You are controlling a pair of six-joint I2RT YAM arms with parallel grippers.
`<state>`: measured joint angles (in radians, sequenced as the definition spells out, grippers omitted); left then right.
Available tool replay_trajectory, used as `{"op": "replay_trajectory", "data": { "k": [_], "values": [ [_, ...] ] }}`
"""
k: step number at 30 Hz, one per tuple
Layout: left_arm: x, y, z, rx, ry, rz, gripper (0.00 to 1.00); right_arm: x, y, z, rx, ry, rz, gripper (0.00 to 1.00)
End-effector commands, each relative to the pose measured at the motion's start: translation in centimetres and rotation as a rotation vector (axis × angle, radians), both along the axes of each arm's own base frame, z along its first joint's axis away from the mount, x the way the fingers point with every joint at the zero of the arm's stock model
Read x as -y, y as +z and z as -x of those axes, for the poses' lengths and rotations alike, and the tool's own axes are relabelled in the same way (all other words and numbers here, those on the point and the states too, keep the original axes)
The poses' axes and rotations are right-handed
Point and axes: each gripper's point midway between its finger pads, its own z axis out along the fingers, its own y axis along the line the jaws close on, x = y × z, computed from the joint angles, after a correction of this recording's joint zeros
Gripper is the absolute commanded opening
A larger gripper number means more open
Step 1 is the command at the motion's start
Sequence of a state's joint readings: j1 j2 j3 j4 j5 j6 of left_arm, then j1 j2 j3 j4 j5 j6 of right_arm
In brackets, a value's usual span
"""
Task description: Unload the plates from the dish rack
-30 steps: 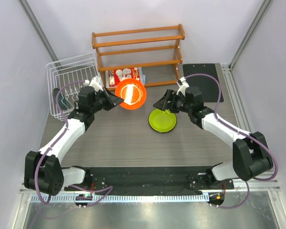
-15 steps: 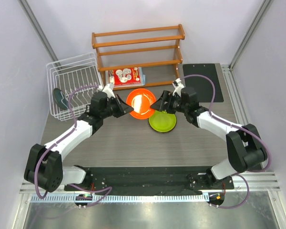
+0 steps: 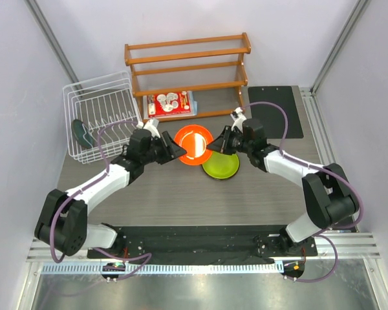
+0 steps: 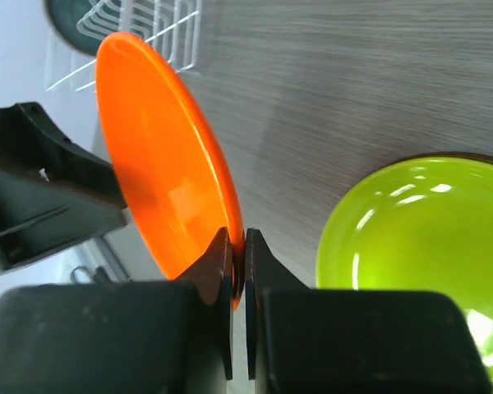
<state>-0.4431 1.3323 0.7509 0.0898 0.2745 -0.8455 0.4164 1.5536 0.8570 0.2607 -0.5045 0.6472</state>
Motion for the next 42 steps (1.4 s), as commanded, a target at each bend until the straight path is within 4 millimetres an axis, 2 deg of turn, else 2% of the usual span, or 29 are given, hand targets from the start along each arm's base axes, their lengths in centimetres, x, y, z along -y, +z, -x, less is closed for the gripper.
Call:
{"op": "replay_trajectory", "data": {
  "k": [1, 3, 4, 5, 6, 7, 9, 10, 16, 20, 25, 28, 31, 34, 35, 38, 40, 42],
  "values": [
    [0.7, 2.1, -0.3, 0.088, -0.045, -0.03, 0.61, 3.0, 0.6, -0.8, 0.074, -0.157, 0.116, 0.01],
    [-0.6, 2.0, -1.3, 0.101, 0.017, -0.105, 0.86, 4.8, -0.2, -0.8, 0.06, -0.228, 0.178, 0.01],
    [-1.6, 1.4, -1.2, 0.095, 0.034, -0.173, 0.96, 5.7, -0.5, -0.4, 0.041, -0.251, 0.203, 0.01],
    [-2.4, 1.4, -1.4, 0.102, 0.058, -0.217, 1.0, 6.4, -1.2, 0.0, 0.024, -0.269, 0.223, 0.01],
    [-4.2, 1.6, -2.4, 0.124, 0.145, -0.287, 1.0, 6.8, -1.5, 0.2, 0.02, -0.278, 0.236, 0.01],
    [-5.3, 1.3, -2.4, 0.113, 0.174, -0.34, 0.99, 7.2, -1.6, 0.5, 0.014, -0.285, 0.245, 0.01],
    [-7.1, 2.4, -2.8, 0.155, 0.231, -0.425, 0.99, 7.9, -2.6, 1.0, -0.011, -0.295, 0.273, 0.01],
    [-8.8, 2.5, -3.0, 0.157, 0.291, -0.486, 0.99, 8.3, -3.2, 1.4, -0.033, -0.297, 0.292, 0.01],
    [-14.4, 5.7, -3.2, 0.235, 0.507, -0.667, 0.99, 10.1, -4.5, 1.6, -0.073, -0.345, 0.32, 0.01],
    [-16.9, 7.1, -2.9, 0.269, 0.615, -0.718, 1.0, 10.7, -4.8, 1.0, -0.071, -0.352, 0.334, 0.01],
    [-18.5, 7.9, -3.0, 0.281, 0.69, -0.703, 0.99, 10.8, -5.8, 0.3, -0.101, -0.336, 0.341, 0.01],
    [-19.1, 7.9, -3.4, 0.273, 0.71, -0.697, 1.0, 10.5, -6.1, 0.0, -0.115, -0.316, 0.334, 0.06],
    [-19.7, 8.0, -3.7, 0.267, 0.728, -0.69, 1.0, 9.9, -6.2, 0.1, -0.122, -0.282, 0.325, 0.13],
    [-20.5, 7.8, -4.1, 0.252, 0.746, -0.69, 1.0, 9.7, -6.1, 0.2, -0.118, -0.262, 0.319, 0.41],
    [-20.8, 7.6, -4.3, 0.24, 0.749, -0.691, 0.99, 9.7, -5.9, 0.2, -0.109, -0.262, 0.32, 0.57],
    [-22.7, 7.1, -4.8, 0.198, 0.793, -0.669, 0.99, 10.1, -5.5, 0.3, -0.095, -0.269, 0.342, 0.76],
    [-24.5, 7.1, -5.1, 0.175, 0.831, -0.661, 1.0, 10.9, -5.3, 0.2, -0.096, -0.29, 0.383, 0.83],
    [-26.2, 7.1, -5.2, 0.16, 0.873, -0.667, 1.0, 12.1, -5.1, 0.4, -0.095, -0.322, 0.444, 0.83]
  ]
}}
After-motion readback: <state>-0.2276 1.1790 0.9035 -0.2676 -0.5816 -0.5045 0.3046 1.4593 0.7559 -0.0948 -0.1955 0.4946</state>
